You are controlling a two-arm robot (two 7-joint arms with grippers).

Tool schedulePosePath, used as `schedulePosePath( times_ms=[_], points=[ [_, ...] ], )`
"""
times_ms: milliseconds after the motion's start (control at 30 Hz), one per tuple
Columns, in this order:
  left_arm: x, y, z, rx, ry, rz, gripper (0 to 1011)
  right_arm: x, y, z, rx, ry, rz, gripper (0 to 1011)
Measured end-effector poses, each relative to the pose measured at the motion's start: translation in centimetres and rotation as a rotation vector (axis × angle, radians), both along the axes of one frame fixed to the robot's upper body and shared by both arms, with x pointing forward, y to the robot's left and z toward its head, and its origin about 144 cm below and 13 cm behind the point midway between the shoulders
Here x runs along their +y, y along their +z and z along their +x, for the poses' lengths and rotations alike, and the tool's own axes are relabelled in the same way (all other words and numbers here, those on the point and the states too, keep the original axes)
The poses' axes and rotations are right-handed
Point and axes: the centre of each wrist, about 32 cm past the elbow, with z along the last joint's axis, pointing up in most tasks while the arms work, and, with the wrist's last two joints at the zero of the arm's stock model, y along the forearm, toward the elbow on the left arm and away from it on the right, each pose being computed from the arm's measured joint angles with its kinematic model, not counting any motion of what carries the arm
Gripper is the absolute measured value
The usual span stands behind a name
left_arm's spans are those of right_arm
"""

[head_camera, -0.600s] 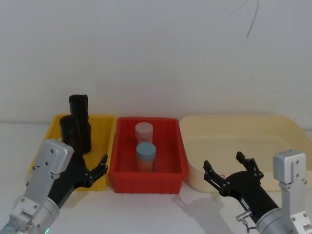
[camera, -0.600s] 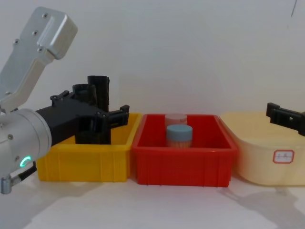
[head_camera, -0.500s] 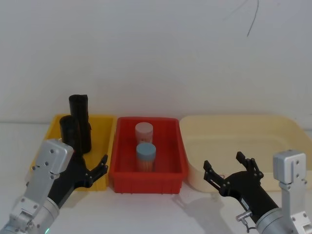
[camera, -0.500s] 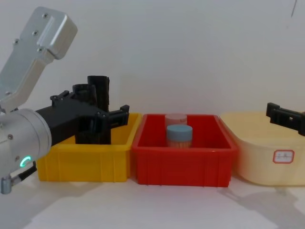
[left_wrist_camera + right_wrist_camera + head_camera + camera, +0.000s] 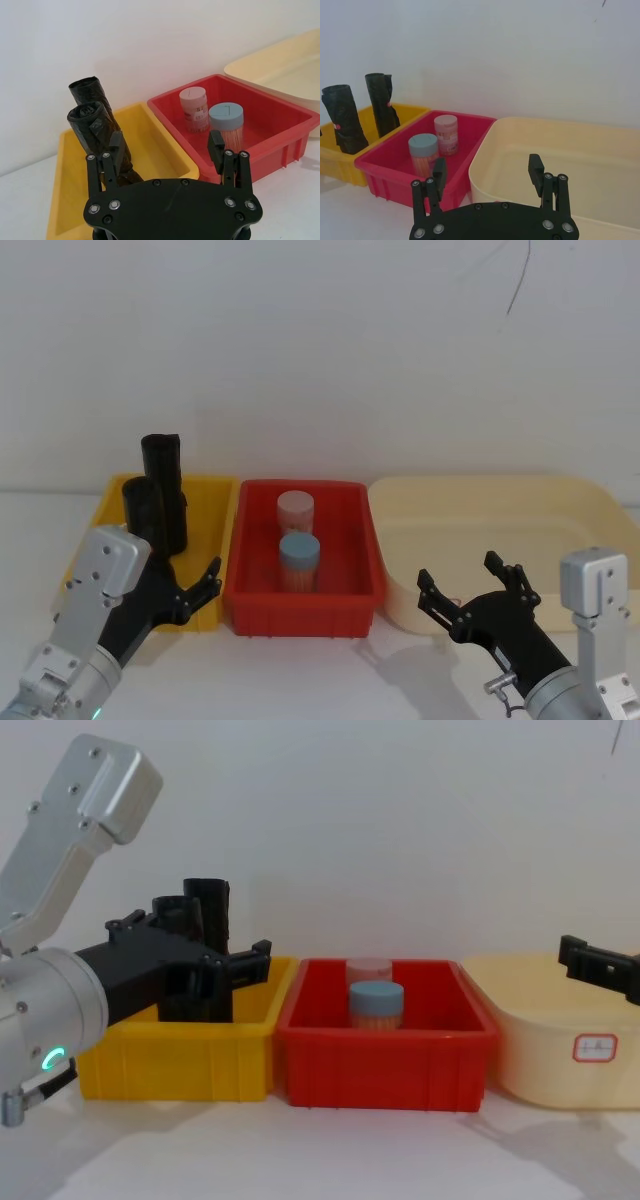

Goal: Pick up the garbage bag with the one hand and transfer it to the other hand.

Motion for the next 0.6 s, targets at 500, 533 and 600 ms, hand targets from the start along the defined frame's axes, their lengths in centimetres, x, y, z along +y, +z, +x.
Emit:
schedulePosePath(
  times_ms=[500, 533, 600],
  points=[
    [0.0, 0.0, 0.0, 0.0, 0.0, 0.0, 1001, 0.0, 0.0, 0.0, 0.0, 0.0, 0.0, 1000],
    [0.0, 0.0, 0.0, 0.0, 0.0, 0.0, 1002, 0.0, 0.0, 0.0, 0.0, 0.0, 0.0, 1000],
    [0.0, 0.0, 0.0, 0.0, 0.0, 0.0, 1002, 0.0, 0.0, 0.0, 0.0, 0.0, 0.0, 1000]
  ],
)
